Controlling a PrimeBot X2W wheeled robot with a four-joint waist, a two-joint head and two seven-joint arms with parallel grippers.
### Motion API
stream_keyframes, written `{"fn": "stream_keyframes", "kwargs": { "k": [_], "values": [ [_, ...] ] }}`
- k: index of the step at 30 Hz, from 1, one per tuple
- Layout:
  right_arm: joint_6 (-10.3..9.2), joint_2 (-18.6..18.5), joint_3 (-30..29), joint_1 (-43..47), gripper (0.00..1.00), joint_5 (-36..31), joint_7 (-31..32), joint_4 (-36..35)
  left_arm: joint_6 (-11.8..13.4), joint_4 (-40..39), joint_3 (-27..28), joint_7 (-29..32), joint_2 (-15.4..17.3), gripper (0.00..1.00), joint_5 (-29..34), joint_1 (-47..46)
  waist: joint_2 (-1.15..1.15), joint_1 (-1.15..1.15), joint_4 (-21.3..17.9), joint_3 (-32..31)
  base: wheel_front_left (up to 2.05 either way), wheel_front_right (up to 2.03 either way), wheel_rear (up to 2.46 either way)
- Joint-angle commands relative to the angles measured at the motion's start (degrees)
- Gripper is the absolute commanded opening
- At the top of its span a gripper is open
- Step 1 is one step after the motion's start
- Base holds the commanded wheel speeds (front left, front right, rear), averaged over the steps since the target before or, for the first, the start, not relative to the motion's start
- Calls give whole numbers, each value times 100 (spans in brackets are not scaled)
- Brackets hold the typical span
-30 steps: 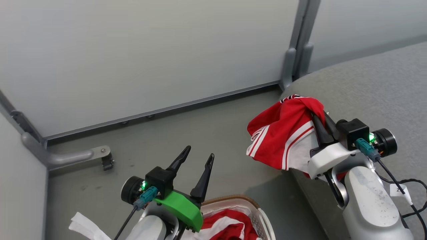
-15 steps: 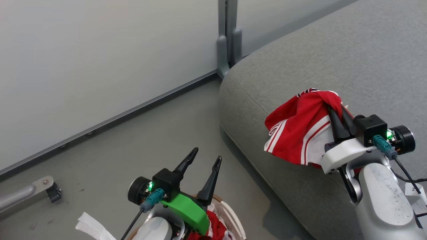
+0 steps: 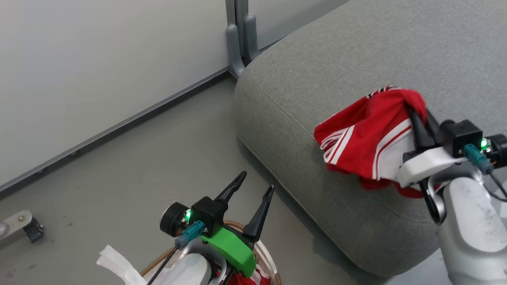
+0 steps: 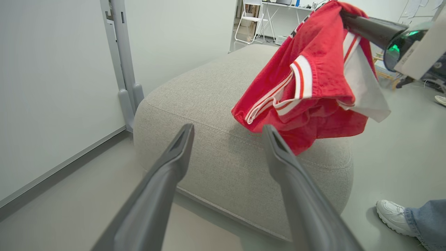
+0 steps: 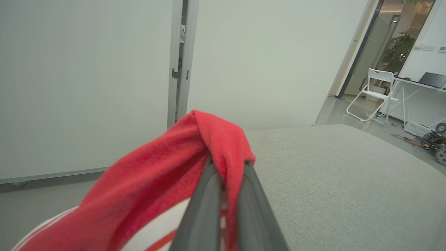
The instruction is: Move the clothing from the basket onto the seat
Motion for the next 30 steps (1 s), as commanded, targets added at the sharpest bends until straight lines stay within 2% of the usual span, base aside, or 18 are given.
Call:
{"fn": "stream_keyframes", "kwargs": {
  "k": [1, 7, 18, 25, 30],
  "values": [
    [-6, -84, -59, -206, 0, -11, -9, -13, -14, -33, -13, -3, 79, 100, -28, -121, 0, 0, 121, 188, 0, 0, 0],
    [-6, -511, -375, -1190, 0, -37, -9, 319, -14, -124, -144, -3, 225, 100, 28, -361, 0, 0, 414, 689, 0, 0, 0],
    [-7, -1732, -1143, -2753, 0, -92, -9, 874, -9, -374, -443, 102, 644, 100, 194, -1041, 0, 0, 1201, 1975, 0, 0, 0],
    [-7, -1913, -1653, -3421, 0, -210, -9, 1308, 150, -883, -368, 323, 865, 100, 336, -1285, 0, 0, 1470, 2758, 0, 0, 0],
    [-7, -1865, -1903, -3827, 0, -507, -9, 1562, 278, -1320, -334, 504, 1046, 100, 398, -1317, 0, 0, 1560, 3186, 0, 0, 0]
  ]
}}
